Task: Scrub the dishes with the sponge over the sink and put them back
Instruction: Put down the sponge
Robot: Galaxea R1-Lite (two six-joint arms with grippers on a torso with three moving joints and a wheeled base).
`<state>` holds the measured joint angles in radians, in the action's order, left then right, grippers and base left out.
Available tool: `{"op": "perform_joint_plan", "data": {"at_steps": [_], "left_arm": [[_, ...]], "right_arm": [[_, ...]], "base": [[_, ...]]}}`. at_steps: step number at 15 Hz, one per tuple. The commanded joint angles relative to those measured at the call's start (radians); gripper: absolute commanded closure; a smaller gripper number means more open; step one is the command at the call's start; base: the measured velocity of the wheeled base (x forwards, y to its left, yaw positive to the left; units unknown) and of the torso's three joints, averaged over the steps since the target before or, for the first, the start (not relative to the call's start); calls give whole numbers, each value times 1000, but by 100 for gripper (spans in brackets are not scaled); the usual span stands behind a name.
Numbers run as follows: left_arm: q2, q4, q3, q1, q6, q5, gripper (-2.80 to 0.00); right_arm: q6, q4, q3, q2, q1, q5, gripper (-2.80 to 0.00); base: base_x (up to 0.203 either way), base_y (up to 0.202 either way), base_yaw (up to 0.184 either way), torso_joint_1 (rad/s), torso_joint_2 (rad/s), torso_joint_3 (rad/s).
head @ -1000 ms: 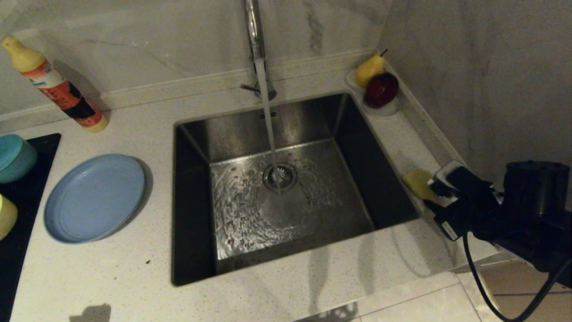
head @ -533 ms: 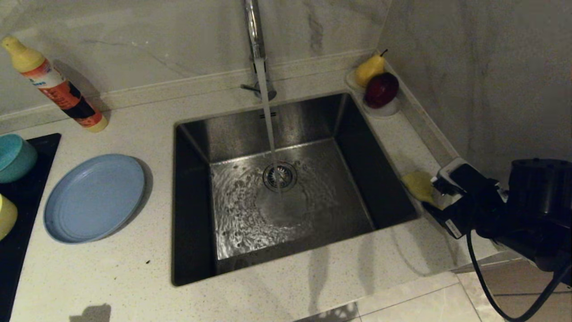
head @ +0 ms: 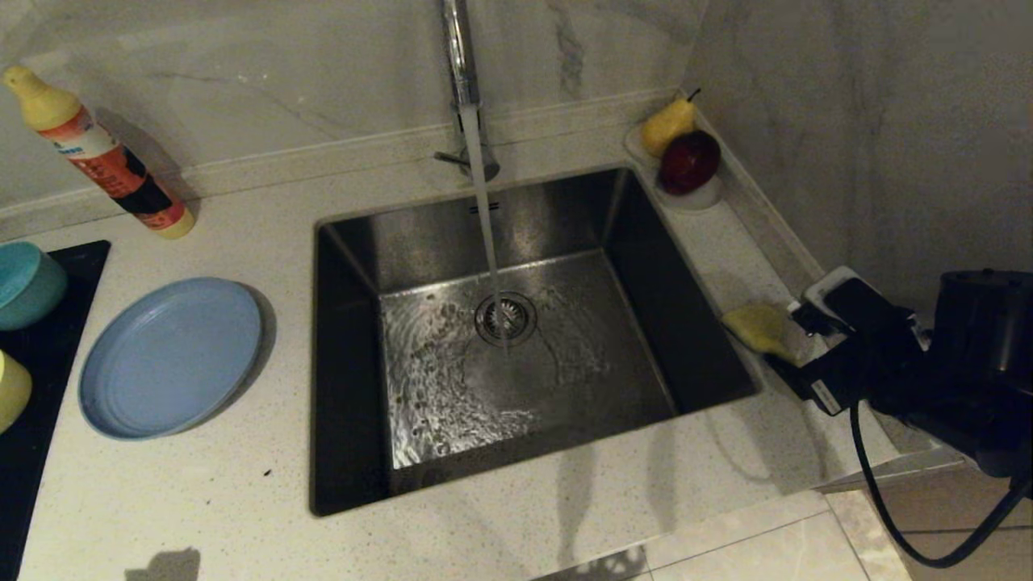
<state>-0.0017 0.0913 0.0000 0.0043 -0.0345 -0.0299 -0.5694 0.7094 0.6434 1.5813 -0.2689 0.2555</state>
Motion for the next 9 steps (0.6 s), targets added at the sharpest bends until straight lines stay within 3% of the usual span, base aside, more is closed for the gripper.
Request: {"op": "perform_joint_plan", "data": {"at_steps": [1,9], "left_arm": [[2,-1,37,0,-1,-1,0],[2,1,37,0,-1,-1,0]], "right_arm": [[-4,5,4,-4,0,5,-280],[-6,-18,-20,-1,4,5,-280]], "base": [[0,0,0,0,0,0],[0,0,0,0,0,0]]}}
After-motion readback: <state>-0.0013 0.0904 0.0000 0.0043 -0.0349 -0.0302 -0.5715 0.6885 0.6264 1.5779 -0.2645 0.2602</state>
